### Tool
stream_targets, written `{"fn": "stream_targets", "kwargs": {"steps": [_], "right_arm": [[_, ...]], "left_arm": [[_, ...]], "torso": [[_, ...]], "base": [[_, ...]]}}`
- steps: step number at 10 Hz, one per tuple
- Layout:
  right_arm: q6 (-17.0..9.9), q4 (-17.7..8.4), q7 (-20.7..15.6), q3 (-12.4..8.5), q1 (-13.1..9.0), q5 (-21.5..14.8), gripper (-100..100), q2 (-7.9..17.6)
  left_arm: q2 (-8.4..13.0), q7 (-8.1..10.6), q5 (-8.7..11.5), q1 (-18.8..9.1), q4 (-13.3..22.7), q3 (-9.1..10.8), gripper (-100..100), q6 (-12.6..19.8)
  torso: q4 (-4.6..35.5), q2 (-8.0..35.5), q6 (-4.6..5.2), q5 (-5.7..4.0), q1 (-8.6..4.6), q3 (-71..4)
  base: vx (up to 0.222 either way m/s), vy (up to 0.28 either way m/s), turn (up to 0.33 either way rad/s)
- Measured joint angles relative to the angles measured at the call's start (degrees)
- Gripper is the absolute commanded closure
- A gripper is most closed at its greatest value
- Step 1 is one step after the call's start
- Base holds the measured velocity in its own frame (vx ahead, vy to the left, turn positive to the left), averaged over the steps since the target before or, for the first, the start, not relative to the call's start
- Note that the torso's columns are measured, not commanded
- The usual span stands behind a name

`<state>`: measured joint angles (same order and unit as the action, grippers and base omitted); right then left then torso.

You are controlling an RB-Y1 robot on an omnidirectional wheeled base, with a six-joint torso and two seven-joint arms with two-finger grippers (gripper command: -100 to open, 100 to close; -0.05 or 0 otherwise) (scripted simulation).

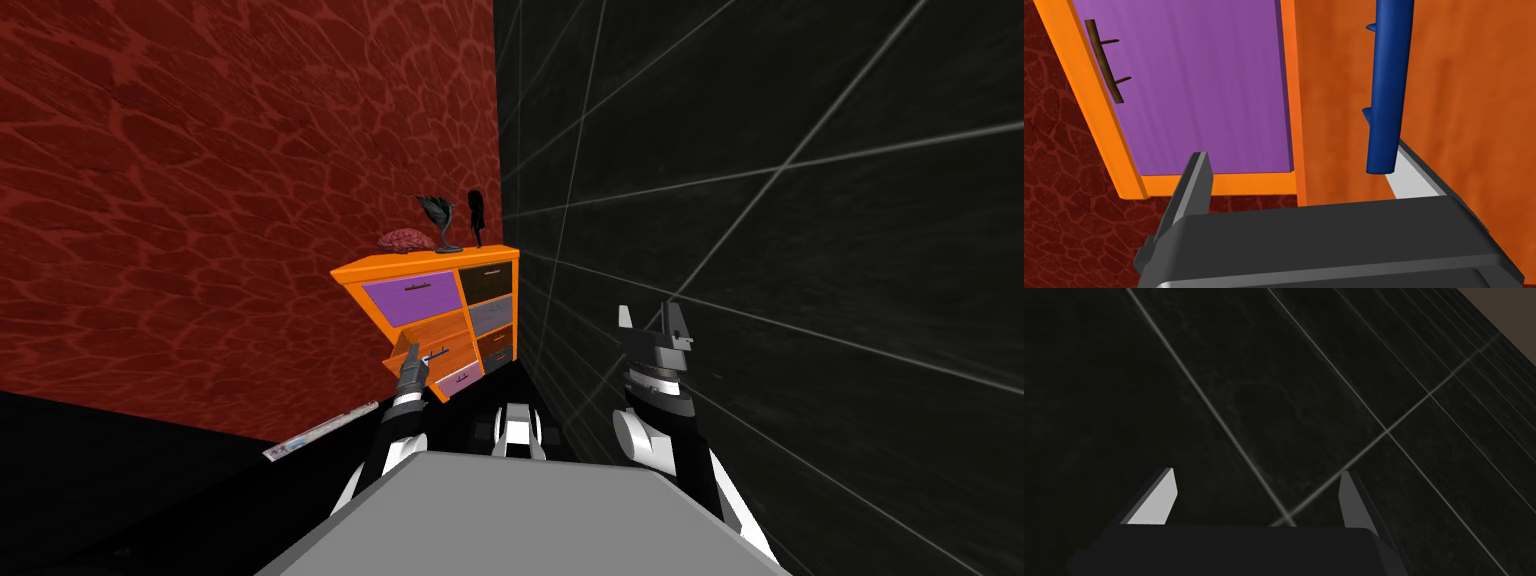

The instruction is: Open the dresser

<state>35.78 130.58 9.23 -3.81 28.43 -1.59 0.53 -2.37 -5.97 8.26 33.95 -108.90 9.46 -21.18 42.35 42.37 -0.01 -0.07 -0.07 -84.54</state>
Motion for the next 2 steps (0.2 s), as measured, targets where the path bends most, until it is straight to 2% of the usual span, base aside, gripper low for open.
{"fn": "stream_targets", "kwargs": {"steps": [2], "right_arm": [[0.0,0.0,0.0,0.0,0.0,0.0,0,0.0]], "left_arm": [[0.0,0.0,0.0,0.0,0.1,-0.01,0,0.1]], "torso": [[0.0,0.0,0.0,0.04,0.03,0.0]], "base": [[0.0,0.0,0.0]]}}
